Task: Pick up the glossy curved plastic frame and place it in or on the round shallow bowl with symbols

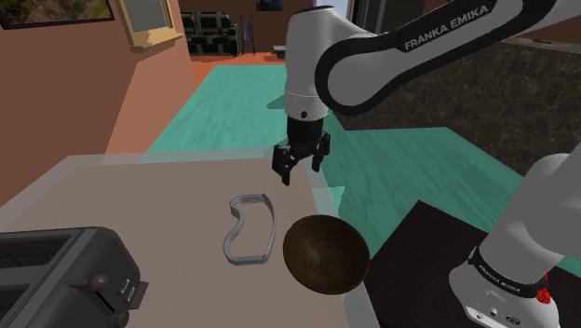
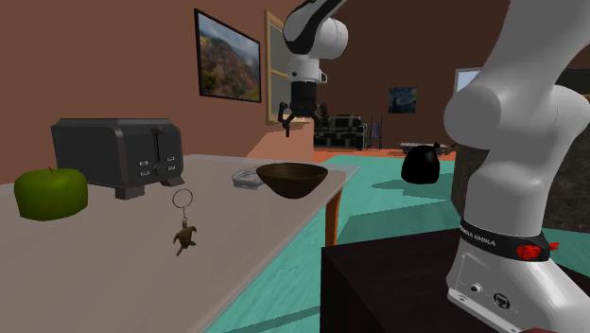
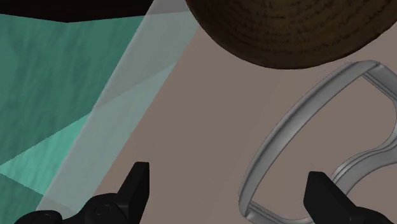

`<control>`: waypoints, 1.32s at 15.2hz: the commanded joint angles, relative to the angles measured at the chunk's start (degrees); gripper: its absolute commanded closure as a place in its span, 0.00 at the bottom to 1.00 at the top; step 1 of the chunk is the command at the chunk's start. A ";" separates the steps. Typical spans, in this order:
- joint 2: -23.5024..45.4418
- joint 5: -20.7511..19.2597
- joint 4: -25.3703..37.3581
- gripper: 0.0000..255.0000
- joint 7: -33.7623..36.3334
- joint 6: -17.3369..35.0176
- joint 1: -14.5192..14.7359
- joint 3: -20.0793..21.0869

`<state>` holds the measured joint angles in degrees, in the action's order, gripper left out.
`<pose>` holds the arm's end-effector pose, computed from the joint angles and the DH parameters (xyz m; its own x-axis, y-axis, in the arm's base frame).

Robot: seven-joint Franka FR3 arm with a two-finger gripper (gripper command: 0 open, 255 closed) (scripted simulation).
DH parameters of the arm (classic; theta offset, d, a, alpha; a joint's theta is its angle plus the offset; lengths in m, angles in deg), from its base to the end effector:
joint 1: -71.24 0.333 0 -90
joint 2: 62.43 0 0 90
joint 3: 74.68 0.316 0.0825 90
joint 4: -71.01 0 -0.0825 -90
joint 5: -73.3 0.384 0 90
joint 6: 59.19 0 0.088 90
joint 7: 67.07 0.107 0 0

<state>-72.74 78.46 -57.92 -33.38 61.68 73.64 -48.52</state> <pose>0.4308 0.2448 0.4343 0.9899 -0.1401 0.0195 -0.1399 -0.9901 -0.0122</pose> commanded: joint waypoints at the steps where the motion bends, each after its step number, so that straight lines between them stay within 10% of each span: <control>1: 4.17 -1.19 2.21 0.00 3.35 1.76 -0.06 1.20; 13: 32.55 -13.27 22.74 0.00 23.51 7.43 6.64 1.68; 20: 35.35 -14.84 21.79 0.00 24.52 10.97 7.59 0.74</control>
<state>-38.05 63.98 -36.20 -9.17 72.10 80.94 -47.61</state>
